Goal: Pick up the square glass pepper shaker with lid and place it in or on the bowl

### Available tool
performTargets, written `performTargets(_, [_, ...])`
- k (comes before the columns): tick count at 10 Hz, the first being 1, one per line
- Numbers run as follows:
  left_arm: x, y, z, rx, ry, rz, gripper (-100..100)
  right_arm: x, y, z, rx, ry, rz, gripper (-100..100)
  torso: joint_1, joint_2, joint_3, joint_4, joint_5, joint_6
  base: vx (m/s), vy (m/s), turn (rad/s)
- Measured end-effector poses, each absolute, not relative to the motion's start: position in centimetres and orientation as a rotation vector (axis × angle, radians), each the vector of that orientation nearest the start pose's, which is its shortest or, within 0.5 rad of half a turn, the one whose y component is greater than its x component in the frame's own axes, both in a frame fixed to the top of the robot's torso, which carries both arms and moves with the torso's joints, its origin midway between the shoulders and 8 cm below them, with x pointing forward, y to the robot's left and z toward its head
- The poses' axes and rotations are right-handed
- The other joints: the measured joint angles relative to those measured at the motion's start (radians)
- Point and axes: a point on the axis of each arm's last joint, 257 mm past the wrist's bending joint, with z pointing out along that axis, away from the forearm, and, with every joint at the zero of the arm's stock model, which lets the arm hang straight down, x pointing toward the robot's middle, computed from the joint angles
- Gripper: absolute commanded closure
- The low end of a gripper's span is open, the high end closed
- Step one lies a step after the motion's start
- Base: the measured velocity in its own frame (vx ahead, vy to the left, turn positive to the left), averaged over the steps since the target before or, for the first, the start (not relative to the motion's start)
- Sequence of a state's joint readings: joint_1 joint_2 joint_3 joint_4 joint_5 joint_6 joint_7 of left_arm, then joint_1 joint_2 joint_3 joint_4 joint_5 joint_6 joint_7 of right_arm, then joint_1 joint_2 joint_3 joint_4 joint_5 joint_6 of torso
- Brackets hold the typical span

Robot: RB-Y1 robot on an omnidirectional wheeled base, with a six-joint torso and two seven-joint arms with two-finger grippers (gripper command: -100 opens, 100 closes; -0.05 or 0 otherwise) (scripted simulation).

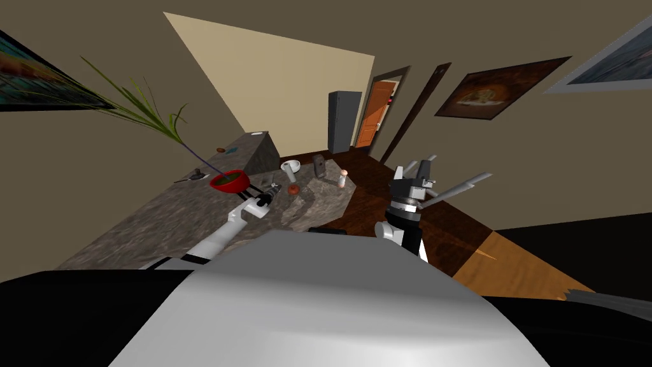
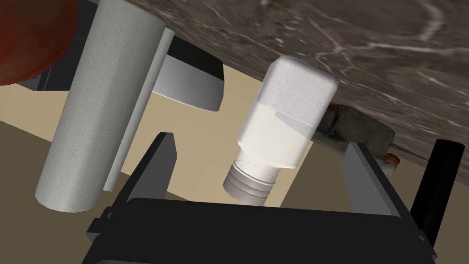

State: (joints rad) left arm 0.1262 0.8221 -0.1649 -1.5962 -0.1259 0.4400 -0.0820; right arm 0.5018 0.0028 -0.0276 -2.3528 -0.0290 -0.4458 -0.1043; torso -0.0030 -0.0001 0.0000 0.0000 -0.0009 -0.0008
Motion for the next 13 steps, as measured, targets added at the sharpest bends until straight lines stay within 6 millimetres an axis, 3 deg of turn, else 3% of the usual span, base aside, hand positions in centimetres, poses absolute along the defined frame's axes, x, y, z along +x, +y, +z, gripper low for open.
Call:
performTargets(4, [45.9,52.9,-30.4,-0.737,1.923,0.069,-100,33.6,-29.0,4.7,0.697,0.549,1.395,0,0.001,0.0,0.0,0.0,0.0,0.0,0.015,-0.027,-0.054])
performTargets(5, [45.9,53.0,-30.4,-0.737,1.924,0.072,0,33.6,-29.0,4.7,0.697,0.549,1.395,0,0.002,0.001,0.001,0.0,0.001,0.0,0.0,0.0,0.0])
performTargets(6, [45.9,53.0,-30.4,-0.737,1.924,0.072,-100,33.6,-29.0,4.7,0.697,0.549,1.395,0,0.003,0.001,0.001,0.0,0.001,0.0,0.004,0.007,-0.022])
performTargets(8, [45.9,53.4,-31.1,-0.745,1.923,0.077,-100,33.6,-29.0,4.7,0.697,0.55,1.395,0,0.003,0.002,0.001,0.0,0.001,-0.001,-0.002,0.002,-0.006])
performTargets(9, [45.9,53.4,-31.2,-0.745,1.923,0.077,100,33.6,-29.0,4.7,0.697,0.55,1.395,0,0.003,0.002,0.001,0.0,0.001,-0.001,0.0,0.0,0.0])
performTargets(13, [46.0,53.4,-31.0,-0.74,1.92,0.076,100,33.6,-29.0,4.7,0.697,0.549,1.395,0,0.004,0.001,0.0,-0.001,0.002,-0.001,0.0,0.0,0.0])
